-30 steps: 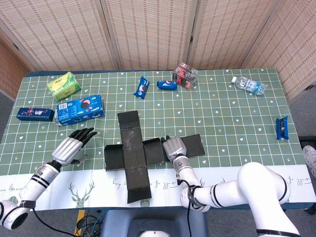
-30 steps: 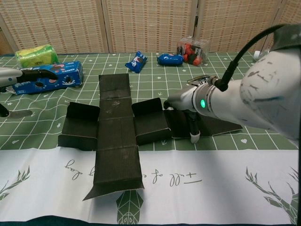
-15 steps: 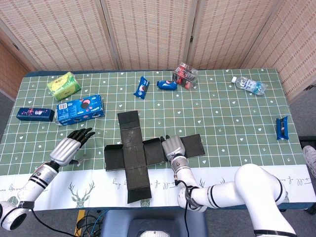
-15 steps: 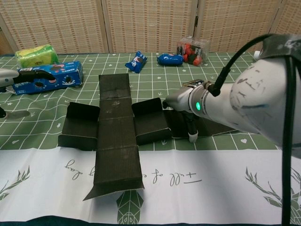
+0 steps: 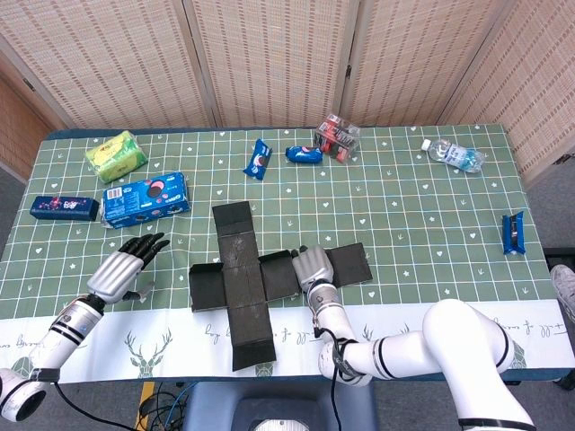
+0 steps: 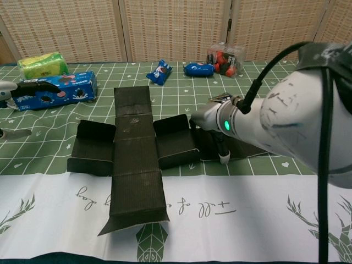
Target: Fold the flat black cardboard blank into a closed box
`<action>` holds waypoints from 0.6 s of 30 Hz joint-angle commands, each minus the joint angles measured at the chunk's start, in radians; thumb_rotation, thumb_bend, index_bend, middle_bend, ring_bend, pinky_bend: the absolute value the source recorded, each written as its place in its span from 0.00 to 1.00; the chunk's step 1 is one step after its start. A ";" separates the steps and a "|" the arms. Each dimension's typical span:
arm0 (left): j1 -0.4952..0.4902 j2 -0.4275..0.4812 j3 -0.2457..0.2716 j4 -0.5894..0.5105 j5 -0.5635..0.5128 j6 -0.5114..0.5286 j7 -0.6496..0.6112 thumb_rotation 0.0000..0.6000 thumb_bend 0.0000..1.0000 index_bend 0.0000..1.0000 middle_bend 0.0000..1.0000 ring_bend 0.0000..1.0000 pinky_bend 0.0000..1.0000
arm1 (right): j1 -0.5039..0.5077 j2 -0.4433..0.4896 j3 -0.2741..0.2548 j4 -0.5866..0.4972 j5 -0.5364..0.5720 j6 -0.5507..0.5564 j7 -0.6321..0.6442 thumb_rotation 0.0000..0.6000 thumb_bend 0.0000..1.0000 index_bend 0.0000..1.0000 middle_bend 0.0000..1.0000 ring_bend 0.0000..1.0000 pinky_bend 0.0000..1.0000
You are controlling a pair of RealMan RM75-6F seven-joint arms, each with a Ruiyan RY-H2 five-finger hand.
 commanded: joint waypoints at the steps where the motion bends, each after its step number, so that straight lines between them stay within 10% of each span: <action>1: 0.001 -0.001 0.000 0.000 0.000 0.000 0.000 1.00 0.35 0.00 0.00 0.00 0.10 | -0.008 0.000 0.004 -0.002 -0.018 0.002 0.008 1.00 0.34 0.21 0.27 0.58 0.69; 18: 0.005 -0.103 -0.012 0.155 0.020 0.045 -0.031 1.00 0.35 0.13 0.01 0.13 0.17 | -0.097 0.119 0.003 -0.132 -0.197 -0.005 0.151 1.00 0.43 0.27 0.34 0.61 0.69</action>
